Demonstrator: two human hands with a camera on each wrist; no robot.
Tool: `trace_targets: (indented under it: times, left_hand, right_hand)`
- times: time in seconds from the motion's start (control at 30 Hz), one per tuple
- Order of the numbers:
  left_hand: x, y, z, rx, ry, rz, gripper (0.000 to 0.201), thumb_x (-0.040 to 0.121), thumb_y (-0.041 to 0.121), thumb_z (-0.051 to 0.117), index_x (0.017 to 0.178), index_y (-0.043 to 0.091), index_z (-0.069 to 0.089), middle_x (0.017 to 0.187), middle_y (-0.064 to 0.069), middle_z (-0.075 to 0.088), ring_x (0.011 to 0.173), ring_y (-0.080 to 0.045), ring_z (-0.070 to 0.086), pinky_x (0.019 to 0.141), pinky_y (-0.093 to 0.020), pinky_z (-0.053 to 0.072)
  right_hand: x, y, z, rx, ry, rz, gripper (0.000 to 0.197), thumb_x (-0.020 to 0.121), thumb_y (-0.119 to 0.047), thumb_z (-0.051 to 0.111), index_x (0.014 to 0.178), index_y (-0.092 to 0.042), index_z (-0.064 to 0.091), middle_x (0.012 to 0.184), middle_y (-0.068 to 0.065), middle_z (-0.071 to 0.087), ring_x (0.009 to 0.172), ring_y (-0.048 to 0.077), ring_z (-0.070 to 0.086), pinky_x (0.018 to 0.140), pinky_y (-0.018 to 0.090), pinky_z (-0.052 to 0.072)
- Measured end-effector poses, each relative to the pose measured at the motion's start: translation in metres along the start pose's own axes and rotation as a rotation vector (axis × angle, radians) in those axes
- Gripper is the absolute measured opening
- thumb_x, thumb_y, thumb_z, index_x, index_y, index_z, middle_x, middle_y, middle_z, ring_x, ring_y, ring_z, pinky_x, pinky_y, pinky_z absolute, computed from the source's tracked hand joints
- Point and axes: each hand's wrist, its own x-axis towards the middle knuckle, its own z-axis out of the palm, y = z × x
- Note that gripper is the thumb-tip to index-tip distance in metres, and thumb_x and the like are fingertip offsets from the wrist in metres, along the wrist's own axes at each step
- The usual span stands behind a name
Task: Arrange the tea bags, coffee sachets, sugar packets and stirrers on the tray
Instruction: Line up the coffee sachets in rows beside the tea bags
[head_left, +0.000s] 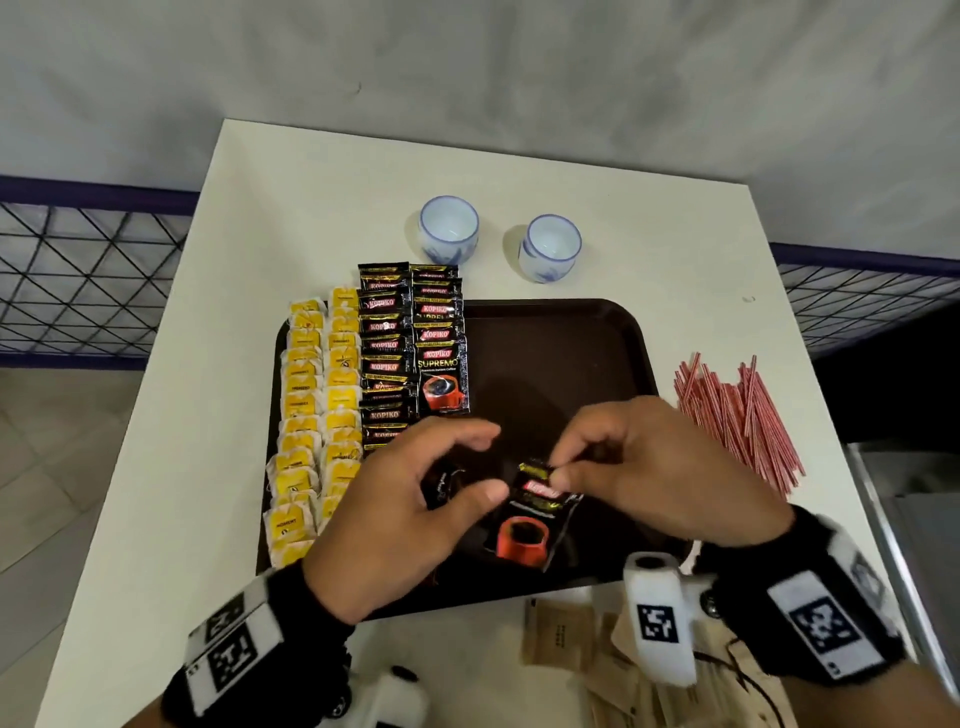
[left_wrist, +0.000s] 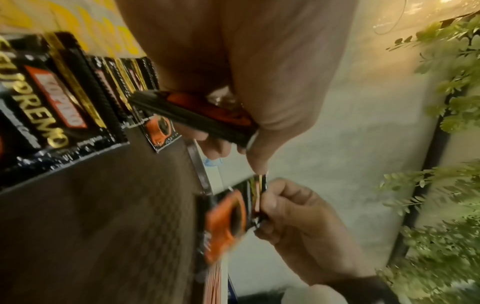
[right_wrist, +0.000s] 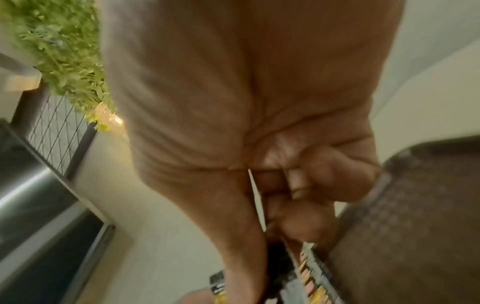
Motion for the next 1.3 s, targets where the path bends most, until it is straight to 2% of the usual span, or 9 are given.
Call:
trace_targets:
  times: [0.13,0.23,0.43,0.57,0.77,0.9,1.07,1.2,1.3]
  left_hand:
    - [0.003,-0.001,0.005,-0.012,0.116,-0.032,0.009,0.085,0.017,0.077,0.087,0.025,0.075,0.083,0.015,0.071,0.084,-0.003,0.067,0.073,-0.013,0.047]
    - [0.004,-0.006,0.0,-0.093,0.182,-0.124,0.006,0.086,0.018,0.075,0.084,0.024,0.075,0.078,0.012,0.072,0.077,-0.004,0.067,0.071,-0.015,0.048]
    - [0.001,-0.018,-0.013,-0.059,0.182,-0.21,0.014,0.083,0.039,0.072,0.097,0.038,0.069,0.09,0.018,0.065,0.093,-0.001,0.062,0.082,-0.02,0.045]
    - [-0.011,-0.027,-0.028,-0.187,0.05,-0.234,0.032,0.081,0.055,0.07,0.104,0.032,0.07,0.106,0.01,0.066,0.104,-0.006,0.061,0.087,-0.022,0.042]
    - [-0.029,-0.041,-0.035,-0.413,-0.049,-0.328,0.036,0.067,0.03,0.054,0.098,0.029,0.072,0.112,-0.004,0.062,0.114,-0.015,0.056,0.098,-0.033,0.043]
    - [-0.032,-0.04,-0.034,-0.473,-0.03,-0.383,0.036,0.078,0.007,0.052,0.104,0.023,0.07,0.111,-0.007,0.063,0.096,-0.015,0.066,0.07,-0.032,0.058]
    - [-0.032,-0.039,-0.033,-0.395,0.015,-0.377,0.043,0.079,0.009,0.047,0.107,0.034,0.068,0.103,-0.006,0.066,0.088,-0.031,0.064,0.064,-0.035,0.058]
    - [-0.031,-0.04,-0.031,-0.34,0.055,-0.347,0.057,0.092,-0.017,0.048,0.114,0.032,0.067,0.111,0.011,0.067,0.103,-0.01,0.065,0.075,-0.017,0.054]
    - [-0.031,-0.041,-0.031,-0.247,0.085,-0.321,0.054,0.089,-0.012,0.06,0.119,0.033,0.062,0.11,0.018,0.066,0.108,-0.003,0.063,0.079,-0.012,0.05]
  right_hand:
    - [0.009,-0.002,0.015,0.271,0.057,-0.08,0.005,0.083,-0.009,0.078,0.083,-0.014,0.076,0.064,-0.008,0.068,0.056,0.005,0.058,0.056,0.018,0.044]
    - [0.016,0.007,0.029,0.498,0.06,-0.046,0.004,0.085,0.001,0.073,0.088,-0.001,0.071,0.06,-0.005,0.064,0.052,0.005,0.057,0.048,0.019,0.042]
    - [0.052,0.026,0.045,0.605,0.163,0.003,0.004,0.088,0.007,0.065,0.088,0.003,0.067,0.06,0.007,0.062,0.051,0.014,0.058,0.044,0.022,0.041]
    - [0.096,0.045,0.043,0.485,0.246,0.072,0.014,0.09,0.007,0.064,0.082,-0.005,0.067,0.06,0.01,0.061,0.048,0.014,0.056,0.042,0.02,0.043]
    - [0.14,0.05,0.055,0.42,0.221,0.097,0.016,0.088,0.004,0.066,0.078,-0.007,0.064,0.055,0.008,0.061,0.048,0.019,0.057,0.042,0.023,0.045]
    - [0.149,0.045,0.065,0.417,0.225,0.107,0.01,0.087,0.002,0.069,0.082,-0.004,0.063,0.056,0.008,0.062,0.048,0.019,0.06,0.042,0.025,0.046]
    - [0.153,0.041,0.068,0.43,0.25,0.136,0.015,0.087,0.002,0.07,0.082,-0.008,0.059,0.057,0.004,0.06,0.046,0.016,0.06,0.04,0.024,0.045]
    - [0.152,0.039,0.071,0.463,0.266,0.133,0.018,0.087,0.004,0.069,0.082,-0.009,0.057,0.06,0.005,0.059,0.044,0.013,0.059,0.039,0.023,0.045]
    - [0.152,0.038,0.073,0.476,0.269,0.115,0.018,0.087,0.004,0.069,0.082,-0.009,0.057,0.062,0.005,0.059,0.044,0.013,0.06,0.039,0.023,0.045]
